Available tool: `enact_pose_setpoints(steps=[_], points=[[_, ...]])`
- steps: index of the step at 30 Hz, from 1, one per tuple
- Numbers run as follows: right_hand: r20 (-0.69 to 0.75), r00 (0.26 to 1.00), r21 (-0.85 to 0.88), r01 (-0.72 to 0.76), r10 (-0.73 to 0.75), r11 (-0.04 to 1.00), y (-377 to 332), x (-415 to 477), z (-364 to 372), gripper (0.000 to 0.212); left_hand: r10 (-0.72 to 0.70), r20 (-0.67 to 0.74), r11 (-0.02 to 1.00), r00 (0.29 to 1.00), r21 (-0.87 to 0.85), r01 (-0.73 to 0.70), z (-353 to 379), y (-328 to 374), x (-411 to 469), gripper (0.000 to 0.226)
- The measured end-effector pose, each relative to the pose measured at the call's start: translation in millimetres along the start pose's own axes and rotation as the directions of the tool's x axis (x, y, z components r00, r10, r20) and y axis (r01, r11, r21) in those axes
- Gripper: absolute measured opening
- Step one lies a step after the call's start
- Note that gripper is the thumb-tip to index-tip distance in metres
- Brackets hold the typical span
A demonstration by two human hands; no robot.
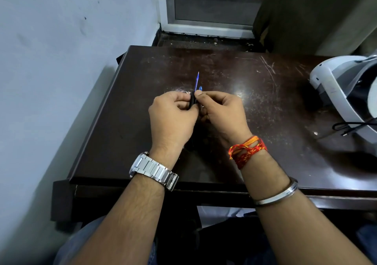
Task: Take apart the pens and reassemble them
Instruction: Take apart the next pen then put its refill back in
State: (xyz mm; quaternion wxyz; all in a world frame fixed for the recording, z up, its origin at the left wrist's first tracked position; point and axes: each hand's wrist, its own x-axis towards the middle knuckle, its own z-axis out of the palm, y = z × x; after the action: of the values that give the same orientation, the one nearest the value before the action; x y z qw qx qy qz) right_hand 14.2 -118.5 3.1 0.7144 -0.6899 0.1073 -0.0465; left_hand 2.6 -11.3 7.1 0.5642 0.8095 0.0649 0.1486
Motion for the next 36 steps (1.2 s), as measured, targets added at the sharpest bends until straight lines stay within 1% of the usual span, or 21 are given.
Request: enact_pose_setpoints(steps=[4,8,9,11,13,15,19,23,27,32,36], points=[[-0.037,0.999,0.054,0.021,-0.019,0.998,-2,2,-3,0.014,-0.019,0.015,0.998,1.0,-0.064,0.02,3,-4,1,0.025],[-0.169,0.982,0.184,0.113,-0.082,0.976,-7,6,-6,0.007,-0.055,0.115,0.99,0.992,-0.126,0.07,5,-8,0,0.029],[-0.199,0.975,0.207,0.14,-0.098,0.968,-8,6,-8,0.009,-0.064,0.149,0.988,0.987,-0.133,0.084,6,-8,-1,0.029],[-0.255,0.958,0.232,0.193,-0.132,0.953,-11,7,-10,0.012,-0.075,0.195,0.984,0.978,-0.141,0.104,8,-9,-2,0.025],[-0.306,0.939,0.254,0.24,-0.158,0.937,-14,8,-12,0.008,-0.084,0.214,0.983,0.973,-0.145,0.117,9,-8,-4,0.019],[-0.331,0.928,0.262,0.265,-0.172,0.928,-15,9,-14,0.007,-0.089,0.229,0.983,0.969,-0.136,0.122,10,-7,-6,0.021],[-0.335,0.924,0.254,0.278,-0.186,0.926,-16,11,-17,0.008,-0.084,0.254,0.988,0.964,-0.102,0.113,10,-6,-7,0.021],[-0.351,0.917,0.249,0.288,-0.191,0.925,-17,13,-18,0.012,-0.051,0.242,0.996,0.969,-0.055,0.067,9,-6,-8,0.021],[-0.333,0.924,0.246,0.278,-0.189,0.928,-17,13,-19,0.013,-0.037,0.247,0.998,0.968,-0.037,0.048,8,-5,-8,0.022],[-0.288,0.939,0.188,0.248,-0.188,0.95,-16,10,-20,0.009,-0.038,0.241,0.998,0.97,-0.031,0.046,8,-4,-8,0.023],[-0.234,0.948,0.101,0.242,-0.214,0.965,-14,10,-19,0.009,-0.026,0.217,0.999,0.976,-0.028,0.033,7,-5,-8,0.024]])
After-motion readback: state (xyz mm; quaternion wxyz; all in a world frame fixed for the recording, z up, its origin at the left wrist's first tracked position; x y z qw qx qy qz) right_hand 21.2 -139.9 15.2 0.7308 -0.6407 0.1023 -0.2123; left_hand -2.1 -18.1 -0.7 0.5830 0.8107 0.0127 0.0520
